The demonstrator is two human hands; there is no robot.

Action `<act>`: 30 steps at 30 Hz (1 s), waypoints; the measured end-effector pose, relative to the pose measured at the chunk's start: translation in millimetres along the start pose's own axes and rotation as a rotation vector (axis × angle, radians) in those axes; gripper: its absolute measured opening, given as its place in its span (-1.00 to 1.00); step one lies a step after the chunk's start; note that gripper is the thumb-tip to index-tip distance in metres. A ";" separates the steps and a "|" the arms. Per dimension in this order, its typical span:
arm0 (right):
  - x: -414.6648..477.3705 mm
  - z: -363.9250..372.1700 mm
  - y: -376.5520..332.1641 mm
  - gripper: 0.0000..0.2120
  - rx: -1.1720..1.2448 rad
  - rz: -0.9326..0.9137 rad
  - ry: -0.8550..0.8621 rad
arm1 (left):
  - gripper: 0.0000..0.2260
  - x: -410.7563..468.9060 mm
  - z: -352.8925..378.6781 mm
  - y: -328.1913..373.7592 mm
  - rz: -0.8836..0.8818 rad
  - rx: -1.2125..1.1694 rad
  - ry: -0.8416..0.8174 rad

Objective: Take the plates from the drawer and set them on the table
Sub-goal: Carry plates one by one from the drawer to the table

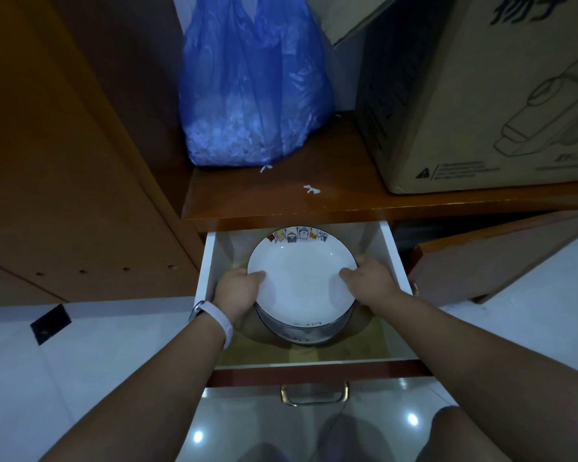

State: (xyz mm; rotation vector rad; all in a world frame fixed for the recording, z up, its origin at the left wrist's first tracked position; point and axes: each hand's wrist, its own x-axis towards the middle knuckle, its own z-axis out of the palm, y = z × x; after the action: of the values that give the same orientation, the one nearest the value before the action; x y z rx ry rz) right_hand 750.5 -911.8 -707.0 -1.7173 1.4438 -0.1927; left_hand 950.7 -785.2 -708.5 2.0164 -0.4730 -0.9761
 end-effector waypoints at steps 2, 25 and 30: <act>-6.4 -3.8 -3.0 -0.77 0.068 -0.006 0.012 | -0.95 -6.4 -2.0 3.6 -0.034 -0.144 -0.007; -72.1 -28.2 1.9 -0.53 0.526 -0.082 -0.269 | -0.69 -97.5 -8.8 11.4 0.050 -0.461 -0.094; -89.7 -41.3 1.2 -0.54 0.620 -0.118 -0.274 | -0.67 -115.2 -11.3 8.9 0.135 -0.533 -0.123</act>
State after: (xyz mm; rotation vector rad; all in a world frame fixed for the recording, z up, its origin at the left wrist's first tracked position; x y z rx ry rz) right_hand 696.2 -855.1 -647.2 -1.2560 0.9481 -0.4052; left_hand 887.3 -712.8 -643.5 1.4368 -0.3614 -1.0188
